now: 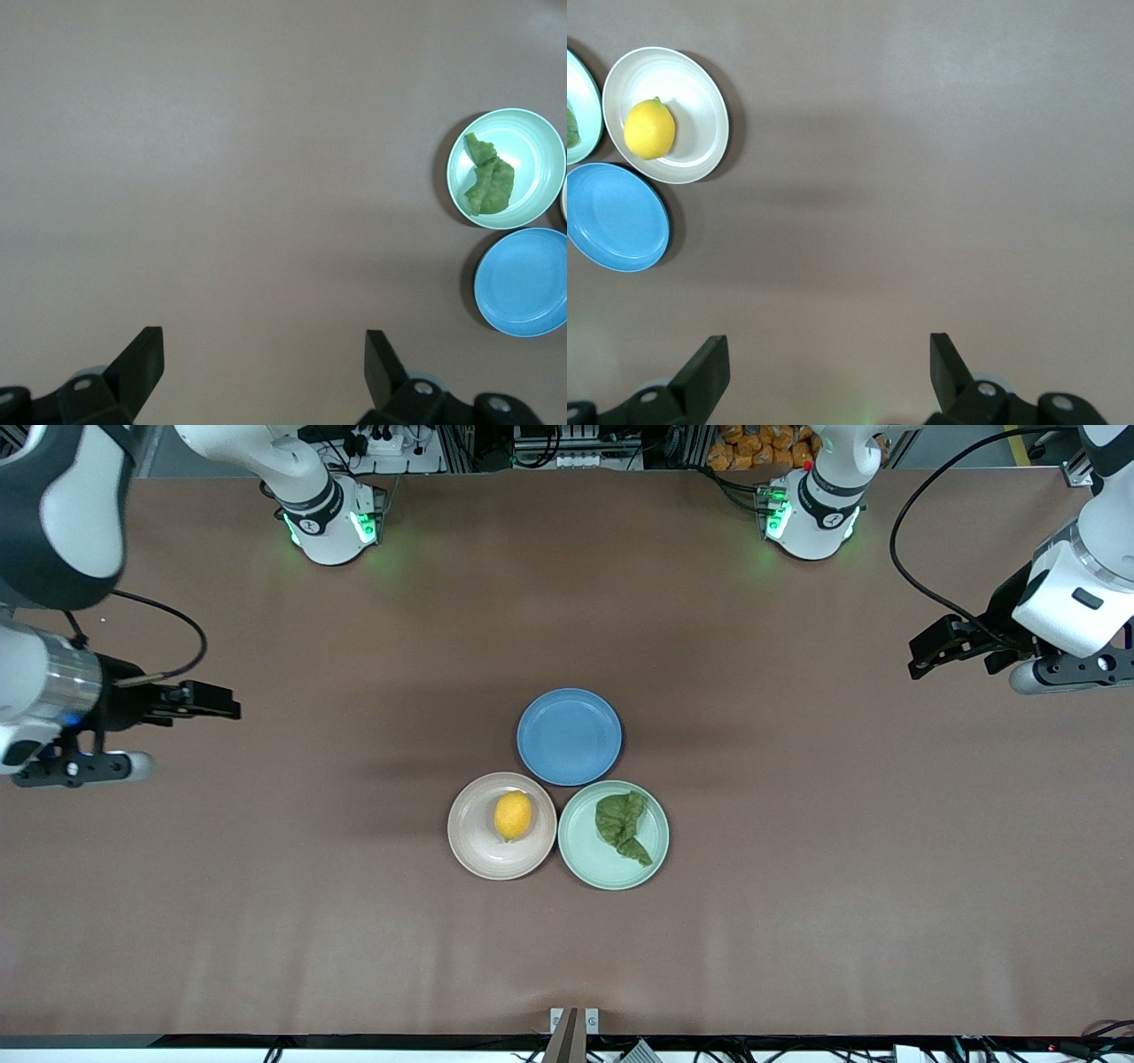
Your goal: Place lemon and lettuce in plates
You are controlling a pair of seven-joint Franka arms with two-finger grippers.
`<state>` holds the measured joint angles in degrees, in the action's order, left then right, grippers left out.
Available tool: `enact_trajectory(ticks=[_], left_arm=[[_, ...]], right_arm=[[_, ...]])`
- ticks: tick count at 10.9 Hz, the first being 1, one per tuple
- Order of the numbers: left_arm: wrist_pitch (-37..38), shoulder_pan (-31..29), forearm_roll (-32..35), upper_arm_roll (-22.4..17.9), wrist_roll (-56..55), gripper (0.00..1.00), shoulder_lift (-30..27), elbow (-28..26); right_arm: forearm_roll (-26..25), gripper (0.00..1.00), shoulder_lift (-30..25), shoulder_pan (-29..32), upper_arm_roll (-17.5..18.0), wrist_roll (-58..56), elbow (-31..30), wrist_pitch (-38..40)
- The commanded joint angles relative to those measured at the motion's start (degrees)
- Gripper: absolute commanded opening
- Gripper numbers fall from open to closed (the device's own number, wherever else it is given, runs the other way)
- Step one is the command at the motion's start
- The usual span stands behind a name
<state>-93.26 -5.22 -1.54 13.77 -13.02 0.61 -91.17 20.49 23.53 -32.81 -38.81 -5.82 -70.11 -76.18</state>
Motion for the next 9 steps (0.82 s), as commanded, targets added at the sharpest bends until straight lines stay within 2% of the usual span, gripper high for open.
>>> enact_trajectory(ticks=[1, 5, 7, 8, 9], left_arm=[[-1.4, -0.49, -1.01, 0.29, 1.59, 1.0, -0.43, -0.76], [-1.75, -0.23, -0.93, 0.55, 1.51, 1.0, -0.08, -0.94], [-2.8, -0.58, -0.84, 0.55, 2.38, 1.0, -0.17, -1.9], [-3.07, -0.58, -0.75, 0.47, 2.65, 1.0, -0.17, -2.17], [-3.07, -0.58, -0.75, 0.47, 2.65, 1.0, -0.17, -2.26]], right_arm=[[-0.46, 1.0, 1.16, -2.77, -0.13, 0.19, -3.63, -3.79], [-3.53, 1.0, 4.06, -4.72, -0.04, -2.52, -4.24, -5.38], [-3.71, 1.0, 4.25, -3.67, 0.14, -7.52, -7.57, -7.91], [-4.4, 1.0, 4.07, -1.05, 3.1, -8.24, -8.63, -9.24], [-9.02, 1.0, 2.85, 4.8, 11.65, -7.46, -10.03, -11.16]])
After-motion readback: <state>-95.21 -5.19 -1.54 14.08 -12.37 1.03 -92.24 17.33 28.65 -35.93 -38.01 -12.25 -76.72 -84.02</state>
